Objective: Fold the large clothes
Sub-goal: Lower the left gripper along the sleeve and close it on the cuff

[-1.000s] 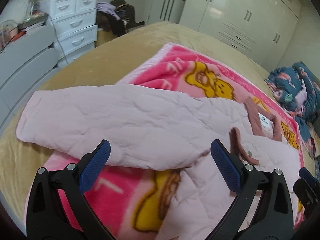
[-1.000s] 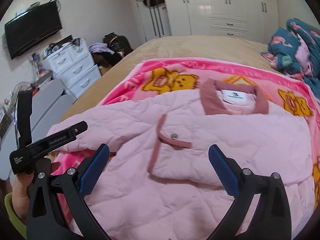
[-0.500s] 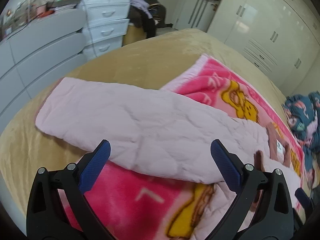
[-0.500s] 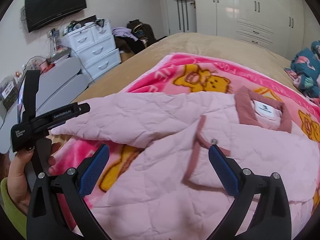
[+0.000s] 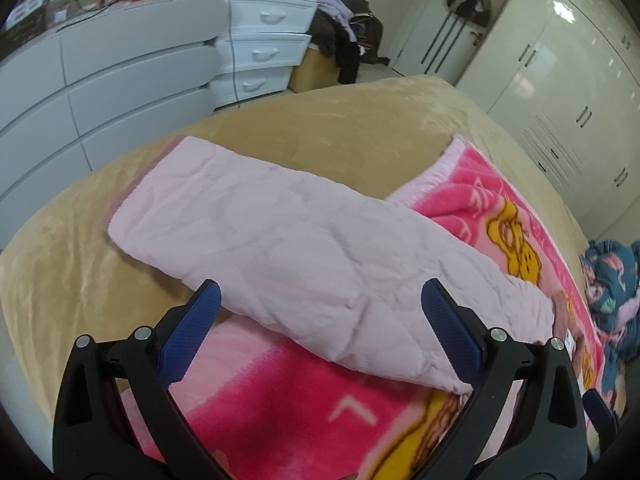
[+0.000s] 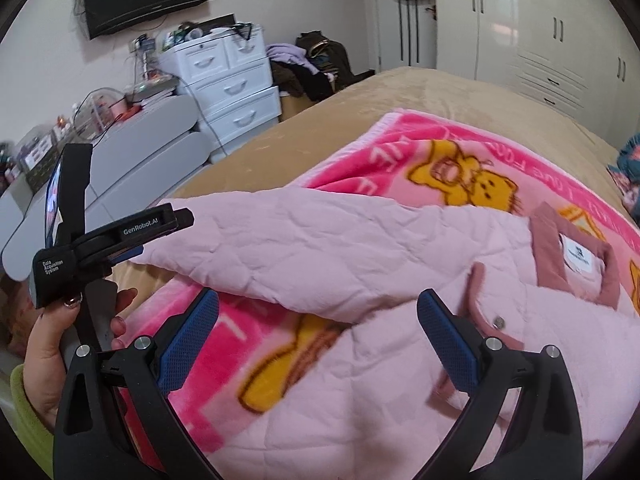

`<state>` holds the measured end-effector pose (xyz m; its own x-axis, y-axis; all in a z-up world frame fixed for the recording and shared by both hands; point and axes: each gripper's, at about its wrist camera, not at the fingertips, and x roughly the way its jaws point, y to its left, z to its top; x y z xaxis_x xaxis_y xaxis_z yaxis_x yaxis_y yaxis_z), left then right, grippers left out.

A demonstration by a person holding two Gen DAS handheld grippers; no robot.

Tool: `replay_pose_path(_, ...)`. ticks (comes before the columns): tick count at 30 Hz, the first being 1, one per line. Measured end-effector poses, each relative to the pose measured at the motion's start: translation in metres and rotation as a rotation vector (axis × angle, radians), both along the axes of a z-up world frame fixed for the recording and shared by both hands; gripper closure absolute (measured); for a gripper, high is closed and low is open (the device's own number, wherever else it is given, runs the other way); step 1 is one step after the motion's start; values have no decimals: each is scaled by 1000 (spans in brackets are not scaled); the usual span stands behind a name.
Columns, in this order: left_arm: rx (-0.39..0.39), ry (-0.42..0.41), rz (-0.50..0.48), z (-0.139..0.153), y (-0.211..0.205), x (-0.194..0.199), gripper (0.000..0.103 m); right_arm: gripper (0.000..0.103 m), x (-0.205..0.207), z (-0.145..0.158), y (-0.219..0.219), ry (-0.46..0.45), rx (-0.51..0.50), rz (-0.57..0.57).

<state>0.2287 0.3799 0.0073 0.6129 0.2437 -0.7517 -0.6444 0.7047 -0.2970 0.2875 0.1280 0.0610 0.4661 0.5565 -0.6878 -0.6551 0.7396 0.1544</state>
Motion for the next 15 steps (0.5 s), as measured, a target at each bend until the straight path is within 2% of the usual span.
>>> replay_pose_path(8,-59,22,88,-16,31,-14,9,4,0,-6,32,-5,-27,65)
replay_pose_path(13,-198,-14,128,-35,51,-24,9,4,0,-13,37,17,-17,71)
replay_pose_path(15,-217,-16,146,-40,54,-26,9,4,1,-18,36,30,-13,67)
